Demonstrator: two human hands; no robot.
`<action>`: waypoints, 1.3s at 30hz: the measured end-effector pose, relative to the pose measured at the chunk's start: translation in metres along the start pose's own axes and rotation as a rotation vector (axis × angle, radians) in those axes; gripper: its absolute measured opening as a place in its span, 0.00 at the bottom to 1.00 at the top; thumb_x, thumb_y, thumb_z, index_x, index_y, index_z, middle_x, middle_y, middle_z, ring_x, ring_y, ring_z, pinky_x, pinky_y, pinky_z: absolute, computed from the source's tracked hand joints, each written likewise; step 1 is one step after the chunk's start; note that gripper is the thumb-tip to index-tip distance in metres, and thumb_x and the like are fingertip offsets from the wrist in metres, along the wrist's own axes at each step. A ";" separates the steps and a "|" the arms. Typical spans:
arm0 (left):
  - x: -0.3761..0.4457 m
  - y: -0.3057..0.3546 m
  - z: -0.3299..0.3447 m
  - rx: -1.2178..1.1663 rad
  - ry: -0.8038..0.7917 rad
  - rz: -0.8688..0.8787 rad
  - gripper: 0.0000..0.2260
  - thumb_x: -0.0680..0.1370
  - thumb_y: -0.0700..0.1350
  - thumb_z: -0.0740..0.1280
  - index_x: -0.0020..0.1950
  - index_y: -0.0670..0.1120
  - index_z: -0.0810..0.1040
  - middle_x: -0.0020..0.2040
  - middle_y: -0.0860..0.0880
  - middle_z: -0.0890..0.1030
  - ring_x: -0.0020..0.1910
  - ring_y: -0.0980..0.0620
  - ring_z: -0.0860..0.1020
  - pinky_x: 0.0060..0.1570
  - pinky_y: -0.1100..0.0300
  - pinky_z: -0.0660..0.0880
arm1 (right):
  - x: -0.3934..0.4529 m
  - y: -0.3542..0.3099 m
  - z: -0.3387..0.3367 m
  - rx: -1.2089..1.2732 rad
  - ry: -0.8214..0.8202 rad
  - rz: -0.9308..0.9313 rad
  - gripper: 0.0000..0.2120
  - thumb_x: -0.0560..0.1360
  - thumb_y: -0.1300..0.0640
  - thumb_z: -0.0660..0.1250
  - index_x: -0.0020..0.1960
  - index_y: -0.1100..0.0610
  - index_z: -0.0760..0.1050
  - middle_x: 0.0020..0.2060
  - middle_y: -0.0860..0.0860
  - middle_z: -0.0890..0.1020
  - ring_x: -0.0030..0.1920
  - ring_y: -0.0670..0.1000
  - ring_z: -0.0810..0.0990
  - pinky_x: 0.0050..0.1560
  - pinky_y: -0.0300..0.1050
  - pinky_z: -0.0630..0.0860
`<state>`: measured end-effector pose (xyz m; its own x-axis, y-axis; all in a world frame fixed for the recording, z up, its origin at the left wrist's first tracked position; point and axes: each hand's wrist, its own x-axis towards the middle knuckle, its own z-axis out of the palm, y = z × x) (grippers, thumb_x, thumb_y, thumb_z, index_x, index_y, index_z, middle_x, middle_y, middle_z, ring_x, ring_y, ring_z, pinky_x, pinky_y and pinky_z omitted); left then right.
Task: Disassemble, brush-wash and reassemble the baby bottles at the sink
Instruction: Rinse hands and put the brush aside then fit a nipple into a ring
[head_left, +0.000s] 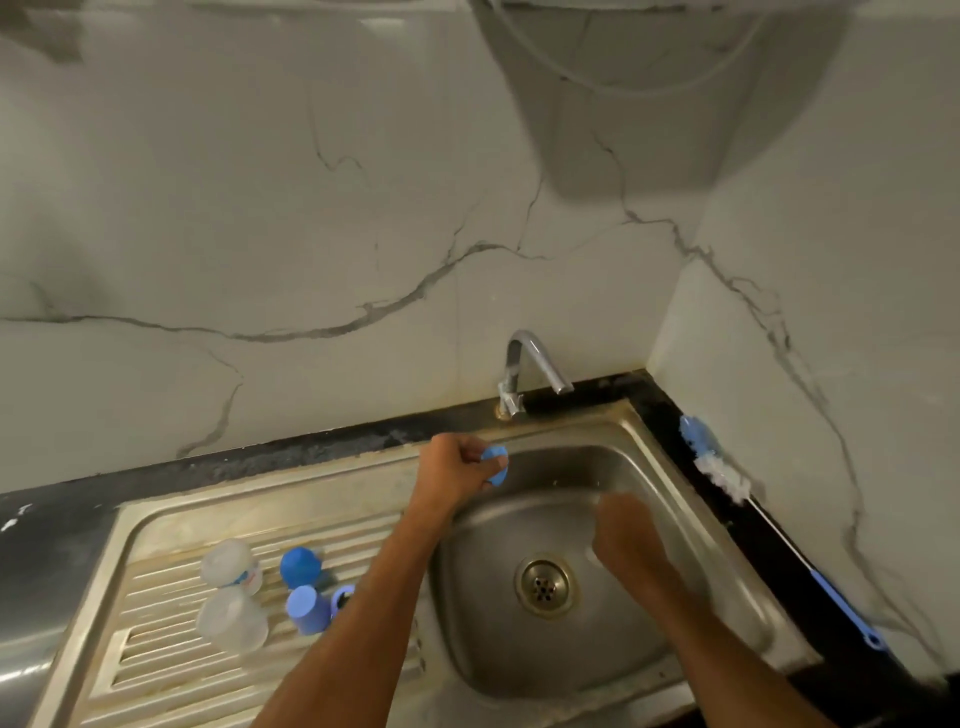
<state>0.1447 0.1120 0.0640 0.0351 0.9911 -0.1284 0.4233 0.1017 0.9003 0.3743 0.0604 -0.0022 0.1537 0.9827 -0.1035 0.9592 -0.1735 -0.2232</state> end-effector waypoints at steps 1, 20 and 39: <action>-0.001 -0.003 0.003 0.055 0.006 0.010 0.08 0.73 0.48 0.78 0.49 0.48 0.83 0.43 0.50 0.85 0.42 0.54 0.85 0.49 0.51 0.84 | 0.001 0.002 -0.001 -0.036 0.021 0.010 0.12 0.80 0.57 0.63 0.62 0.57 0.76 0.59 0.54 0.80 0.60 0.51 0.79 0.60 0.40 0.73; -0.006 -0.031 0.042 0.618 -0.348 -0.251 0.15 0.74 0.41 0.76 0.58 0.36 0.80 0.55 0.38 0.83 0.56 0.41 0.83 0.57 0.52 0.80 | 0.016 0.007 -0.029 0.030 -0.065 0.049 0.08 0.79 0.58 0.67 0.57 0.58 0.78 0.52 0.53 0.82 0.52 0.50 0.82 0.54 0.40 0.78; 0.003 -0.028 0.024 0.237 -0.082 -0.360 0.13 0.72 0.46 0.78 0.50 0.40 0.81 0.49 0.43 0.84 0.47 0.48 0.84 0.52 0.52 0.82 | 0.013 0.000 -0.025 0.664 -0.141 0.343 0.03 0.73 0.60 0.74 0.46 0.57 0.81 0.41 0.52 0.84 0.40 0.47 0.83 0.47 0.40 0.81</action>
<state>0.1547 0.1105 0.0280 -0.0854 0.8850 -0.4576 0.6176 0.4075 0.6728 0.3827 0.0744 0.0211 0.3427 0.8570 -0.3849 0.5125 -0.5139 -0.6879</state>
